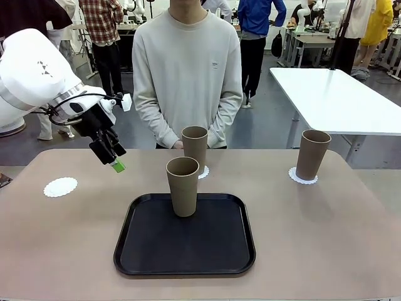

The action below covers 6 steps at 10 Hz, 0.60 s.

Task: Place coasters on the table and set cups on them.
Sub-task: Take one Reusable plastic cup from the Flat Tray and place it on a coaster set by the human.

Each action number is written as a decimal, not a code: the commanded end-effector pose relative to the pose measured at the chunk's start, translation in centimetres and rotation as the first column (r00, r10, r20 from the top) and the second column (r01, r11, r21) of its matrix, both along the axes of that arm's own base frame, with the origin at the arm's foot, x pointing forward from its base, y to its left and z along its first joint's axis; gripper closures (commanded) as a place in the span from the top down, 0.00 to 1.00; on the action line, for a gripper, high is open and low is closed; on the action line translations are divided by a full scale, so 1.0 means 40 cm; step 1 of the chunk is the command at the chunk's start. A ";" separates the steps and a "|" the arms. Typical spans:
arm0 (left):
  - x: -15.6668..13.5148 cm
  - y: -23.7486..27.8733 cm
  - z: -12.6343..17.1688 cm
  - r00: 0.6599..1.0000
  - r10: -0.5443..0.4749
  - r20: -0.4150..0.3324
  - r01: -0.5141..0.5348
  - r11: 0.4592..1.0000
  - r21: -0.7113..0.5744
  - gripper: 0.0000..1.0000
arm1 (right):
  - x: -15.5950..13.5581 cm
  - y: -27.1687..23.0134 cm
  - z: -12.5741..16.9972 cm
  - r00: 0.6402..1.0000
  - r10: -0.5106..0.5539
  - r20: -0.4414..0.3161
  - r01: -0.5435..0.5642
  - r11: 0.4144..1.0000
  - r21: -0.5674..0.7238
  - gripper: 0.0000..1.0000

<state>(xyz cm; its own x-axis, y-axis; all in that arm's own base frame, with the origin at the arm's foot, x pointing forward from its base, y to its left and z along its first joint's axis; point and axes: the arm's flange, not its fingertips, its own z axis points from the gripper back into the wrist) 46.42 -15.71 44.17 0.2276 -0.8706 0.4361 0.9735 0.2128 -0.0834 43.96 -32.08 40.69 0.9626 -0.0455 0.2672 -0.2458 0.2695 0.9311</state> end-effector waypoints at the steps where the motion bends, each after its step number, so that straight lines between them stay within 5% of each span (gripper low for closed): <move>1: -0.044 0.037 -0.032 0.985 -0.119 0.127 0.148 0.957 -0.249 1.00 | -0.001 0.004 0.001 1.000 -0.011 0.006 0.011 1.000 0.002 1.00; 2: -0.037 0.046 -0.045 0.969 -0.109 0.221 0.201 0.870 -0.451 1.00 | -0.001 0.004 0.001 1.000 -0.011 0.006 0.011 1.000 0.002 1.00; 4: -0.012 0.074 -0.097 0.945 -0.068 0.321 0.259 0.754 -0.603 1.00 | -0.001 0.004 0.001 1.000 -0.011 0.006 0.011 1.000 0.002 1.00; 6: 0.047 0.111 -0.153 0.969 -0.021 0.248 0.202 0.651 -0.732 1.00 | -0.001 0.004 0.001 1.000 -0.011 0.006 0.011 1.000 0.002 1.00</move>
<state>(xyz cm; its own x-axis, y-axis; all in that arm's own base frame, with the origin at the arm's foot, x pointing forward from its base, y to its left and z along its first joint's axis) 46.73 -12.04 40.87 -0.0666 -0.3283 0.9422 0.9845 0.1318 0.1155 43.95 -32.10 40.69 0.9625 -0.0458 0.2673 -0.2457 0.2695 0.9311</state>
